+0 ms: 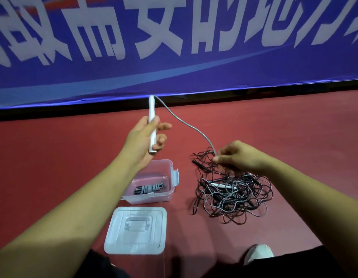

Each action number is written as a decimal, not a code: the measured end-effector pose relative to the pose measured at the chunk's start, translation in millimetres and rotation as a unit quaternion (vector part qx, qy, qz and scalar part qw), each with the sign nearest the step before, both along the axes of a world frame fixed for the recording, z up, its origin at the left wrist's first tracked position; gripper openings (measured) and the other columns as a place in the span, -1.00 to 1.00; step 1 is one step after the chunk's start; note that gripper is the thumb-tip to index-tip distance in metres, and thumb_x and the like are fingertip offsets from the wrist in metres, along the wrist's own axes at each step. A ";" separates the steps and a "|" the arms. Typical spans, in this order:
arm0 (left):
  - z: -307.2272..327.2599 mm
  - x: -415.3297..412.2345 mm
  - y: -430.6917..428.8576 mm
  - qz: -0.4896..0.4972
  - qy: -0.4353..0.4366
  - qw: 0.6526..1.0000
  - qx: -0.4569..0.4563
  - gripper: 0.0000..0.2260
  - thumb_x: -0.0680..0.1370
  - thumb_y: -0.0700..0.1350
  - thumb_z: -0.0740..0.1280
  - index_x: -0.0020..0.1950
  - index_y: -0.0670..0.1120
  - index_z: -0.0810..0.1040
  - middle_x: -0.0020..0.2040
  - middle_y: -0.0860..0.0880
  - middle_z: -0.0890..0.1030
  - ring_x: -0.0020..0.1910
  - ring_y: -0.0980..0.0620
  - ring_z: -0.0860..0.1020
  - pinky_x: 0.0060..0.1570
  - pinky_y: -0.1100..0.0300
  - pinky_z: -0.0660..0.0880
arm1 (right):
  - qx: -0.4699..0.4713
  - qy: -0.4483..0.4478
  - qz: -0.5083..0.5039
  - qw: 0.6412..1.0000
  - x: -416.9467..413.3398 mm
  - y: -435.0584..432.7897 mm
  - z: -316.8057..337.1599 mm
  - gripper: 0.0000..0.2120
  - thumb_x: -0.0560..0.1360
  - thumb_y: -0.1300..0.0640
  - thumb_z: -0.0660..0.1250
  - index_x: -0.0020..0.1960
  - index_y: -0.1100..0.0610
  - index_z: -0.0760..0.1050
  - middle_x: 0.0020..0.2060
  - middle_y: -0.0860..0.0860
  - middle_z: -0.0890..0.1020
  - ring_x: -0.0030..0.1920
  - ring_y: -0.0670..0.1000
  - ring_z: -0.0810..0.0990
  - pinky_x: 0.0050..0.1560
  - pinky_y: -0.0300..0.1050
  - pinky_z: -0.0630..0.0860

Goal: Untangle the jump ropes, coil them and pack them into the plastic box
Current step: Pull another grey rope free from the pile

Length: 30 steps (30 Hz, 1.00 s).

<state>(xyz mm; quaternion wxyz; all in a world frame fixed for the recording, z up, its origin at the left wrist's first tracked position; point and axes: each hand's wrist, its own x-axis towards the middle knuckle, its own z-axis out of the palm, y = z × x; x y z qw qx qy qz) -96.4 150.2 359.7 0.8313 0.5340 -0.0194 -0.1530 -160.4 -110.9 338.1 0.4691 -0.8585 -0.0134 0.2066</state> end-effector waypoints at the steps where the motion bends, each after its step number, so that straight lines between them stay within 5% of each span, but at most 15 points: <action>1: -1.0 -2.8 -3.0 -0.019 -0.020 0.998 0.054 -0.90 0.68 -0.16 0.18 -0.03 -0.09 0.33 -0.05 -0.14 0.67 -0.51 0.07 0.42 -0.62 0.35 0.16 | -0.005 0.007 0.030 0.999 -2.2 5.8 3.8 -0.74 0.57 0.11 0.37 -0.24 0.24 0.57 -0.52 0.05 0.51 -0.54 -0.02 0.38 -0.49 -0.21 0.28; 5: -4.5 -15.8 -16.1 -0.144 -0.085 0.964 0.206 -0.92 0.67 -0.15 0.20 0.02 -0.11 0.33 0.12 -0.10 0.68 -0.53 0.01 0.44 -0.64 0.33 0.16 | 0.042 0.007 0.078 0.996 -3.8 29.8 19.3 -0.77 0.52 0.14 0.43 -0.24 0.25 0.59 -0.56 0.02 0.52 -0.56 -0.06 0.38 -0.50 -0.27 0.26; 10: -6.9 -19.1 -14.5 -0.282 -0.106 0.898 0.320 -0.77 0.61 -0.01 0.30 -0.03 -0.19 0.51 -0.29 -0.13 0.53 -0.50 0.06 0.26 -0.56 0.34 0.11 | 0.129 -0.051 -0.009 0.990 -2.6 29.9 31.7 -0.79 0.48 0.19 0.45 -0.17 0.35 0.58 -0.43 0.19 0.56 -0.54 -0.02 0.39 -0.55 -0.31 0.28; 14: -1.4 -15.6 -12.5 -0.218 -0.074 0.949 0.214 -0.82 0.53 -0.07 0.34 -0.21 -0.10 0.44 -0.39 -0.01 0.37 -0.56 0.15 0.19 -0.64 0.39 0.07 | 0.049 -0.062 0.004 0.997 0.1 9.8 29.7 -0.80 0.47 0.11 0.47 -0.19 0.26 0.62 -0.43 0.02 0.60 -0.46 -0.08 0.46 -0.42 -0.32 0.38; 19: 6.8 4.8 -1.5 -0.058 0.012 0.997 0.043 -0.85 0.60 -0.23 0.28 -0.12 -0.12 0.35 -0.36 -0.02 0.32 -0.55 0.19 0.20 -0.68 0.40 0.09 | -0.126 0.012 0.076 0.989 2.5 -22.7 4.4 -0.80 0.50 0.01 0.43 -0.16 0.14 0.63 -0.32 -0.01 0.64 -0.36 -0.11 0.49 -0.25 -0.23 0.42; 23: -1.3 21.4 15.0 0.077 0.066 0.993 0.052 -0.84 0.65 -0.24 0.23 -0.11 -0.11 0.33 -0.35 -0.03 0.29 -0.55 0.17 0.21 -0.66 0.38 0.13 | -0.175 -0.033 -0.015 0.984 7.2 -51.4 -2.0 -0.81 0.46 -0.05 0.46 -0.21 0.06 0.65 -0.29 0.05 0.69 -0.26 0.15 0.61 -0.10 0.12 0.58; 25: -6.3 26.2 24.2 0.094 0.042 0.984 0.146 -0.87 0.66 -0.21 0.23 -0.08 -0.10 0.35 -0.32 -0.05 0.37 -0.57 0.16 0.25 -0.66 0.37 0.16 | -0.115 -0.057 -0.061 0.990 6.4 -54.1 3.3 -0.79 0.44 0.00 0.47 -0.15 0.15 0.67 -0.29 0.13 0.70 -0.25 0.23 0.65 -0.05 0.19 0.61; 26: -9.1 27.8 29.4 0.079 -0.003 0.961 0.266 -0.90 0.66 -0.18 0.23 -0.04 -0.11 0.36 -0.29 -0.06 0.44 -0.59 0.15 0.31 -0.65 0.35 0.20 | -0.078 -0.065 -0.078 0.992 5.9 -51.7 7.2 -0.75 0.44 0.02 0.46 -0.12 0.24 0.66 -0.33 0.16 0.68 -0.31 0.20 0.63 -0.11 0.14 0.62; 28: -15.0 27.2 38.2 0.017 -0.110 0.838 0.535 -0.90 0.65 -0.11 0.23 -0.01 -0.12 0.39 -0.24 -0.09 0.54 -0.55 0.05 0.47 -0.57 0.28 0.32 | -0.050 -0.080 -0.087 0.992 7.1 -43.6 12.5 -0.71 0.45 0.03 0.45 -0.12 0.30 0.64 -0.43 0.14 0.58 -0.43 0.07 0.51 -0.31 -0.05 0.51; 30: -20.3 22.5 39.5 -0.024 -0.169 0.736 0.655 -0.85 0.64 -0.07 0.25 -0.04 -0.13 0.40 -0.19 -0.14 0.57 -0.37 -0.12 0.56 -0.40 0.13 0.36 | -0.082 -0.094 -0.064 0.990 8.1 -29.2 16.6 -0.77 0.48 0.03 0.45 -0.15 0.22 0.67 -0.50 0.03 0.51 -0.49 -0.03 0.39 -0.42 -0.21 0.34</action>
